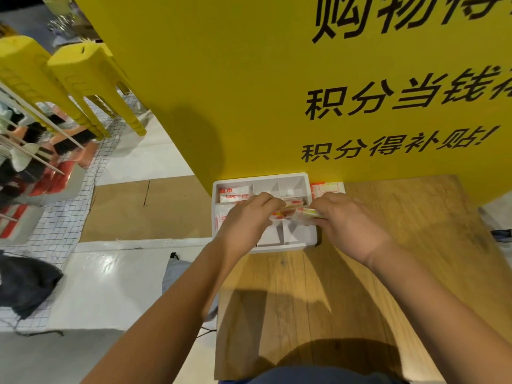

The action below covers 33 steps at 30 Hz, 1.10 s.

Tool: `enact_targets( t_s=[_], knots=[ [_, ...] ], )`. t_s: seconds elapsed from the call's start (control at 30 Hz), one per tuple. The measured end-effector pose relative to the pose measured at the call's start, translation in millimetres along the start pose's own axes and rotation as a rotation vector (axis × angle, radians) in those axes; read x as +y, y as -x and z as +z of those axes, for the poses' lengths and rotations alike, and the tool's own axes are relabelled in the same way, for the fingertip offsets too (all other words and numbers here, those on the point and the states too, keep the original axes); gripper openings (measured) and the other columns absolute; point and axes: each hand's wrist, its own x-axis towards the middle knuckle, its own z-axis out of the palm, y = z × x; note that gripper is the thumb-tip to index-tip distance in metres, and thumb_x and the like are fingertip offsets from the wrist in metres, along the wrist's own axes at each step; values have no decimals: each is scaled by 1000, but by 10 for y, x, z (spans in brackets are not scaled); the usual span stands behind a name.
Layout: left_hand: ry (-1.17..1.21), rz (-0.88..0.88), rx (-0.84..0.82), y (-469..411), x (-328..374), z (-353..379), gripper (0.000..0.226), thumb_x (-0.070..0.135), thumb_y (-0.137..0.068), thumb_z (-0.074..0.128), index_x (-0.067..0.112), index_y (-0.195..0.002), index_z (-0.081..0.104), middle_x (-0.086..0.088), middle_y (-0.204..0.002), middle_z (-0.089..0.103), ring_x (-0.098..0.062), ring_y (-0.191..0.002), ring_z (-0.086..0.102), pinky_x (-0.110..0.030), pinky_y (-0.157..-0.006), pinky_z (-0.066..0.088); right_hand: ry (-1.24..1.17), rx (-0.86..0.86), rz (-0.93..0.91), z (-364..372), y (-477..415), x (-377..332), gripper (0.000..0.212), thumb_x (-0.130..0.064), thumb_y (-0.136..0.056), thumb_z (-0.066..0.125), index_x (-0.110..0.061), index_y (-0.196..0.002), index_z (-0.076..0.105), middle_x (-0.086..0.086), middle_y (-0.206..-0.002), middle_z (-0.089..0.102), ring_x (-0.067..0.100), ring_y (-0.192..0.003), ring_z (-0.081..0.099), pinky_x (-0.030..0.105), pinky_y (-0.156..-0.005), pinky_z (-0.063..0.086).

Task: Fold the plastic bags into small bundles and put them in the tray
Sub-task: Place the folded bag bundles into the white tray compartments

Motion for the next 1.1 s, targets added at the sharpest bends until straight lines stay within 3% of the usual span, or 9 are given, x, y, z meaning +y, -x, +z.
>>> enact_targets(
  t_s=[0.17,0.23,0.37,0.53,0.67,0.77,0.83,0.97,1.1],
  knots=[
    [-74,-81,67,206,-158,-38,32,-6,-67,82,15,-90,75,-6,-96,69,-31,-90,65,-41,-73,50,28,-13,-155,151,-180,-261,23,-21,-93,64,-21,-115,66,0,-114,66,26,-104,60,35,-79,40],
    [-107,-81,71,211,-163,-14,25,0,-70,83,14,-90,78,-5,-92,68,-32,-87,63,-40,-71,49,75,-65,-173,256,-296,-367,23,-18,-91,63,-23,-114,66,0,-111,67,26,-104,60,34,-76,37],
    [-106,-134,54,204,-139,1,11,9,-82,75,6,-92,77,-10,-99,64,-34,-95,57,-43,-80,44,170,-37,-127,374,-433,-433,25,-10,-75,77,-21,-96,71,2,-87,68,30,-83,64,32,-66,29],
    [-126,-181,17,148,-144,12,30,28,-85,74,8,-107,72,-8,-112,61,-29,-107,52,-41,-91,42,223,18,-103,384,-492,-451,39,-16,-53,93,-23,-85,73,-2,-72,64,26,-69,63,30,-59,37],
    [-81,-205,51,101,-160,26,31,24,-81,78,12,-109,73,-7,-104,66,-29,-98,57,-42,-82,47,246,21,-132,431,-529,-458,62,-20,-26,100,-22,-82,74,-1,-66,60,25,-61,62,30,-52,42],
    [-87,-229,83,68,-148,36,20,20,-79,78,13,-98,75,-5,-94,67,-28,-89,61,-39,-74,47,232,37,-152,455,-542,-435,59,-14,-31,99,-21,-85,74,-1,-67,60,27,-62,61,30,-52,42],
    [-131,-245,82,36,-115,19,16,20,-81,74,15,-96,75,-4,-95,67,-28,-92,61,-39,-77,46,222,68,-175,475,-523,-372,53,-5,-40,94,-20,-86,74,0,-70,60,27,-64,60,30,-54,42],
    [-181,-298,-9,-29,-98,-6,25,23,-90,63,19,-112,72,-2,-109,65,-25,-107,55,-39,-91,42,242,112,-165,467,-464,-248,53,4,-45,90,-17,-89,70,1,-77,63,26,-68,59,30,-54,39],
    [-189,-284,-9,-29,-83,-8,27,20,-90,63,17,-116,71,-5,-112,65,-27,-108,54,-41,-93,41,285,120,-102,460,-521,-277,54,5,-39,91,-15,-84,69,3,-71,62,27,-63,59,27,-52,29]
  ],
)
